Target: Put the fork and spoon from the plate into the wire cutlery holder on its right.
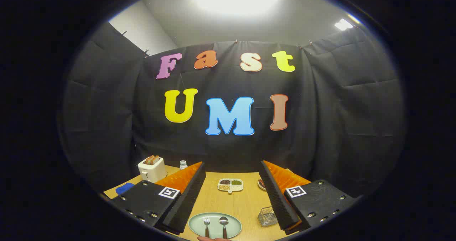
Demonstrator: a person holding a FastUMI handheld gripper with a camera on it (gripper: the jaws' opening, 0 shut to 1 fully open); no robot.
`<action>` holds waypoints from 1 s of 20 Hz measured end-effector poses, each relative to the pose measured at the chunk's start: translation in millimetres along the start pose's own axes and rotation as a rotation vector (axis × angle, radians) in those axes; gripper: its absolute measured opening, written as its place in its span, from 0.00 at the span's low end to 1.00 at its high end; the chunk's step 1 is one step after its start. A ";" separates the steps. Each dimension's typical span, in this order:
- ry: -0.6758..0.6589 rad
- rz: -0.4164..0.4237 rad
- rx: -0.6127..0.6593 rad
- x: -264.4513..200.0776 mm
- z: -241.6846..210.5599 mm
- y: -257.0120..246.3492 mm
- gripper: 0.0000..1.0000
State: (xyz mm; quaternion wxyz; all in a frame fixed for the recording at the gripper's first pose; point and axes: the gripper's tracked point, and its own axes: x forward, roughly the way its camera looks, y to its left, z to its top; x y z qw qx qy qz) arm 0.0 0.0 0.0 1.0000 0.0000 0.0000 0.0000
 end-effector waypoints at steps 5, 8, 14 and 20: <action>-0.001 -0.003 -0.001 0.7 -2.3 -4.5 0.93; 0.018 0.007 0.001 2.5 -8.4 -1.5 0.93; 0.037 0.032 -0.025 6.1 -16.9 4.2 0.93; 0.075 0.040 -0.015 13.0 -29.7 2.8 0.93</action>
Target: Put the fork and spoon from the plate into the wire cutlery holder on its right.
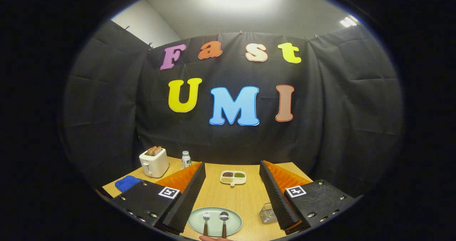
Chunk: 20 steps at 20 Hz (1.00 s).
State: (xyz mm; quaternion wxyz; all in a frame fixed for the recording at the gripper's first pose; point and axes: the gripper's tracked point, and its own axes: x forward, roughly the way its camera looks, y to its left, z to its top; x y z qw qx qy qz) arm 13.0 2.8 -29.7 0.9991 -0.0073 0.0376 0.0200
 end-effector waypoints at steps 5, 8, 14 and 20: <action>0.038 0.013 0.015 5.9 -14.4 1.3 0.93; 0.084 0.008 0.023 9.5 -28.5 -2.1 0.93; 0.176 0.079 -0.038 14.5 -63.7 4.7 0.93; 0.284 0.141 -0.081 9.6 -105.0 14.7 0.93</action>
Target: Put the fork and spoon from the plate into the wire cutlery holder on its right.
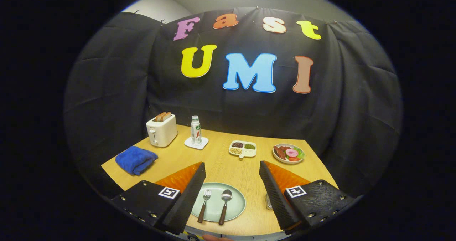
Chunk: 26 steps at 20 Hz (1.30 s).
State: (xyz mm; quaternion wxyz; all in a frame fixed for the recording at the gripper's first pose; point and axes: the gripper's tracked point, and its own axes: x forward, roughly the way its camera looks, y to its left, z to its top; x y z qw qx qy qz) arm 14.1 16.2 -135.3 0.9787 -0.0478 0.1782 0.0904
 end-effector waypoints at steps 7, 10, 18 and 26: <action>0.228 0.078 0.021 18.1 -65.5 8.9 0.93; 0.344 0.110 0.023 24.6 -100.1 15.7 0.93; 0.515 0.134 -0.012 34.1 -154.4 21.9 0.93; 0.695 0.159 0.042 44.2 -195.6 28.4 0.93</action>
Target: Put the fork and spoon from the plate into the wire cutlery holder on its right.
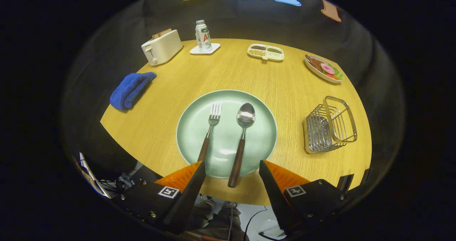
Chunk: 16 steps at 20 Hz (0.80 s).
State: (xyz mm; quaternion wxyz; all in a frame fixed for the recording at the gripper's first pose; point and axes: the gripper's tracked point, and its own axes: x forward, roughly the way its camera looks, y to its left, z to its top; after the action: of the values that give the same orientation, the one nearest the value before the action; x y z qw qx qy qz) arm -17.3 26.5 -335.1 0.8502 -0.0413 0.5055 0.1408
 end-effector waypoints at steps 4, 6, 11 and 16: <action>0.026 -0.027 -0.055 11.7 2.0 -5.5 0.70; 0.059 -0.035 -0.062 17.8 -0.2 -5.9 0.58; 0.189 -0.034 0.007 30.1 -14.2 -8.1 0.24; 0.243 -0.022 0.069 34.1 -3.9 -14.3 0.12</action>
State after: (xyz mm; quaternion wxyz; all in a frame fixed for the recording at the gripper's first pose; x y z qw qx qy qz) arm -1.3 18.7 -367.7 0.7850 -0.0341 0.6090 0.1080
